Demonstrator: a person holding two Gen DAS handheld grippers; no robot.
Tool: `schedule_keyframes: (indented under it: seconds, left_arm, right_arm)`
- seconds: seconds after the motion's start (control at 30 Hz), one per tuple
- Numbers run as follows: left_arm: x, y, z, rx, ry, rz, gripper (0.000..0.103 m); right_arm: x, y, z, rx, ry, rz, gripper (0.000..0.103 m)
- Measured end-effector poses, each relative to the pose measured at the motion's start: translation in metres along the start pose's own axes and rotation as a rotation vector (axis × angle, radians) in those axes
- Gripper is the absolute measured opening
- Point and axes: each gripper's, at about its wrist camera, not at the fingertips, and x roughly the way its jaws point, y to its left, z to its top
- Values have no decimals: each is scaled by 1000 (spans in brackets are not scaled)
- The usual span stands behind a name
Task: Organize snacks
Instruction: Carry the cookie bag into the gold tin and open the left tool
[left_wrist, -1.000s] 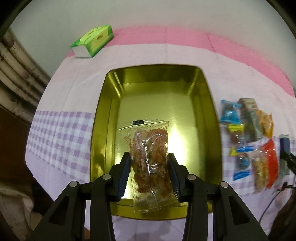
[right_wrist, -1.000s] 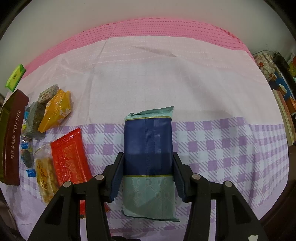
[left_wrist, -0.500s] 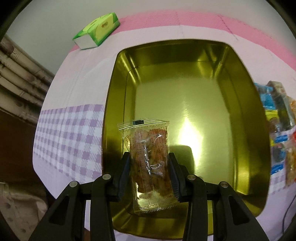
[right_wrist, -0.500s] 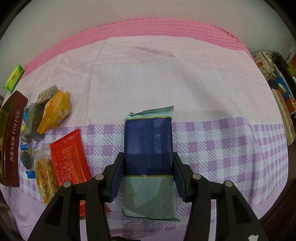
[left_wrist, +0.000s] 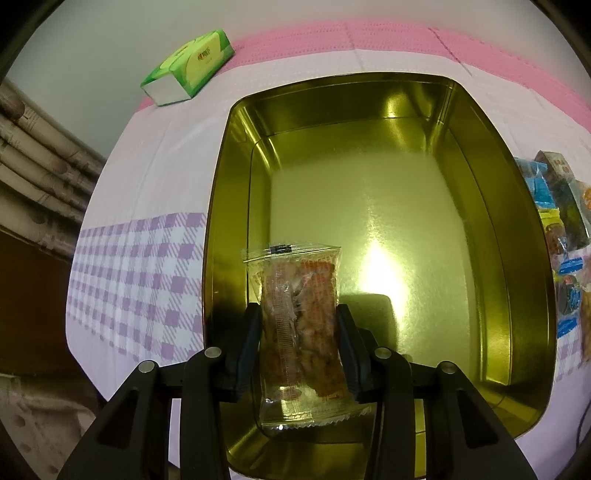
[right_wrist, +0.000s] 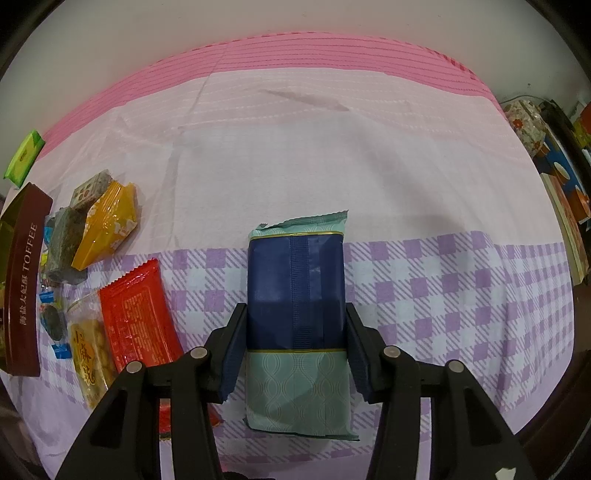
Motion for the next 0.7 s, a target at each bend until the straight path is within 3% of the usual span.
schedule_keyframes:
  seconds: [0.4, 0.57, 0.7]
  left_arm:
    - [-19, 5, 2, -12, -82, -105, 50]
    - [-43, 18, 6, -78, -174, -171, 55]
    - [-57, 38, 5, -172, -239, -172, 58]
  right_arm:
    - [-42, 12, 11, 27, -101, 10, 46]
    - [-73, 63, 24, -28, -164, 104, 46]
    - [-93, 112, 28, -97, -181, 201, 46]
